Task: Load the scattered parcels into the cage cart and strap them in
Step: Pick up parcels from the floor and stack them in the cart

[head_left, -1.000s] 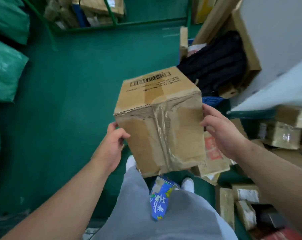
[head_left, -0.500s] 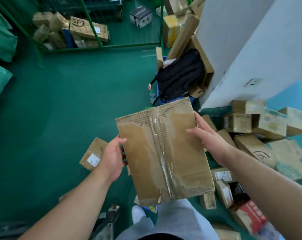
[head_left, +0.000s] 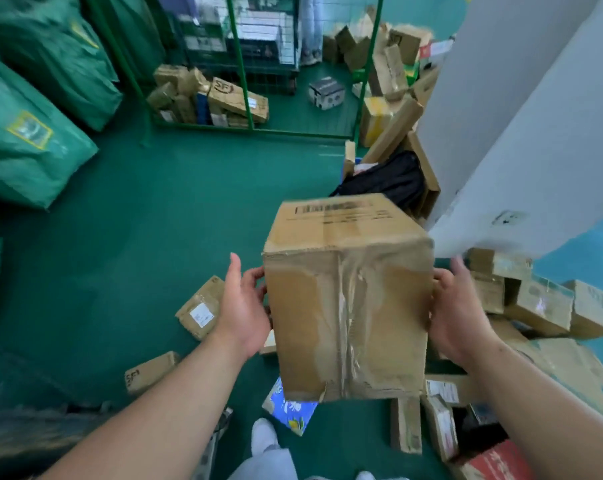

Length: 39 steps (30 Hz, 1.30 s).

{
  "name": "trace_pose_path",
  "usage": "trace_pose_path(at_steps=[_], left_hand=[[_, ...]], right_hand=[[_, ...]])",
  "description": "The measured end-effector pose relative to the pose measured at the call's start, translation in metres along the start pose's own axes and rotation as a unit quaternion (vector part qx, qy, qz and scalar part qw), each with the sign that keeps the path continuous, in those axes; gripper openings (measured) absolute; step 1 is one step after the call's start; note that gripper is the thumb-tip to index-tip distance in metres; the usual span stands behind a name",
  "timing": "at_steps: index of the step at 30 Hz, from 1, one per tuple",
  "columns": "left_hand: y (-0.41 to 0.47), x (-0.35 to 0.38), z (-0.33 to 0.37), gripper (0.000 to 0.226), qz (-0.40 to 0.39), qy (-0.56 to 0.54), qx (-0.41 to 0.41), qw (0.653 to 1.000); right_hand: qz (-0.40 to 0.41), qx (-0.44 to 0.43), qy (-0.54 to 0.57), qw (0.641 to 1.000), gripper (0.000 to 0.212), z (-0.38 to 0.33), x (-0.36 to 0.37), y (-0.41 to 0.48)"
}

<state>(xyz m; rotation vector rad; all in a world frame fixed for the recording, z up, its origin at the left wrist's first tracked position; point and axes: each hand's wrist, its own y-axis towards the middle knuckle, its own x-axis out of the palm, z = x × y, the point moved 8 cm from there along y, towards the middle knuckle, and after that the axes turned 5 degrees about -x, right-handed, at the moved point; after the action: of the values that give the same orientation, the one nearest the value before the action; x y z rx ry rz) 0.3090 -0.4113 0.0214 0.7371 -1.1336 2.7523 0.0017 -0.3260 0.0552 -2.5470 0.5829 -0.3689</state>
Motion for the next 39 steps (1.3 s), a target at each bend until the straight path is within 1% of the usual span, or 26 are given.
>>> trace_pose_path(at_steps=[1,3,5,6,7,8,11,13,14,17,19,20,24,27,30,32,34,36,37,38,39], left_hand=[[-0.007,-0.002,0.000,0.080,0.013,-0.014,0.004,1.000],[-0.020,-0.011,-0.015,0.078,0.064,-0.010,-0.013,0.998],[-0.030,-0.016,-0.050,0.093,0.102,0.038,-0.057,0.992],[-0.034,-0.016,-0.073,0.099,0.105,0.068,-0.079,0.989],[-0.041,-0.013,-0.096,0.098,0.107,0.092,-0.096,0.985],[-0.051,-0.012,-0.120,0.095,0.116,0.097,-0.111,0.982],[-0.087,-0.011,-0.179,0.084,0.144,0.073,-0.130,0.978],[-0.113,-0.008,-0.205,0.076,0.135,0.076,-0.123,0.980],[-0.124,-0.007,-0.217,0.072,0.135,0.097,-0.116,0.979],[-0.158,0.023,-0.231,0.061,0.112,0.216,-0.078,0.967],[-0.170,0.041,-0.238,0.059,0.090,0.306,-0.085,0.944],[-0.175,0.048,-0.242,0.060,0.081,0.320,-0.097,0.939],[-0.197,0.043,-0.253,0.066,0.094,0.303,-0.097,0.943],[-0.219,0.021,-0.262,0.070,0.118,0.322,-0.100,0.934],[-0.250,-0.007,-0.277,0.070,0.142,0.302,-0.100,0.937],[-0.275,-0.025,-0.284,0.076,0.163,0.315,-0.076,0.932],[-0.302,-0.043,-0.290,0.092,0.198,0.333,-0.037,0.921],[-0.336,-0.065,-0.296,0.112,0.255,0.295,0.018,0.921],[-0.353,-0.076,-0.299,0.118,0.291,0.269,0.040,0.917],[-0.373,-0.090,-0.305,0.123,0.335,0.265,0.051,0.903],[-0.390,-0.101,-0.308,0.128,0.381,0.287,0.054,0.877]], right_hand=[[0.004,0.000,0.027,1.000,0.072,0.001,-0.012,0.000],[0.014,0.030,0.025,0.999,0.077,0.015,-0.039,0.002],[0.015,0.075,-0.042,0.996,0.071,0.036,-0.058,-0.001],[-0.001,0.092,-0.089,0.992,0.068,0.048,-0.063,-0.001],[-0.023,0.102,-0.129,0.986,0.068,0.058,-0.066,-0.003],[-0.046,0.111,-0.155,0.981,0.068,0.069,-0.071,-0.005],[-0.105,0.139,-0.163,0.971,0.062,0.103,-0.089,-0.015],[-0.101,0.174,-0.159,0.967,0.060,0.124,-0.112,-0.021],[-0.088,0.185,-0.158,0.966,0.058,0.130,-0.124,-0.024],[-0.059,0.215,-0.156,0.962,0.053,0.141,-0.157,-0.030],[-0.039,0.245,-0.155,0.956,0.051,0.150,-0.173,-0.033],[-0.031,0.253,-0.160,0.954,0.051,0.151,-0.177,-0.036],[-0.017,0.279,-0.213,0.936,0.051,0.162,-0.179,-0.050],[-0.027,0.269,-0.257,0.928,0.050,0.172,-0.168,-0.056],[-0.058,0.251,-0.298,0.919,0.048,0.191,-0.150,-0.062],[-0.076,0.244,-0.338,0.906,0.046,0.203,-0.132,-0.076],[-0.098,0.239,-0.368,0.893,0.050,0.214,-0.113,-0.094],[-0.120,0.232,-0.387,0.884,0.055,0.230,-0.094,-0.116],[-0.128,0.227,-0.393,0.882,0.058,0.238,-0.087,-0.125],[-0.135,0.224,-0.403,0.877,0.061,0.246,-0.080,-0.140],[-0.145,0.221,-0.409,0.874,0.065,0.252,-0.073,-0.153]])
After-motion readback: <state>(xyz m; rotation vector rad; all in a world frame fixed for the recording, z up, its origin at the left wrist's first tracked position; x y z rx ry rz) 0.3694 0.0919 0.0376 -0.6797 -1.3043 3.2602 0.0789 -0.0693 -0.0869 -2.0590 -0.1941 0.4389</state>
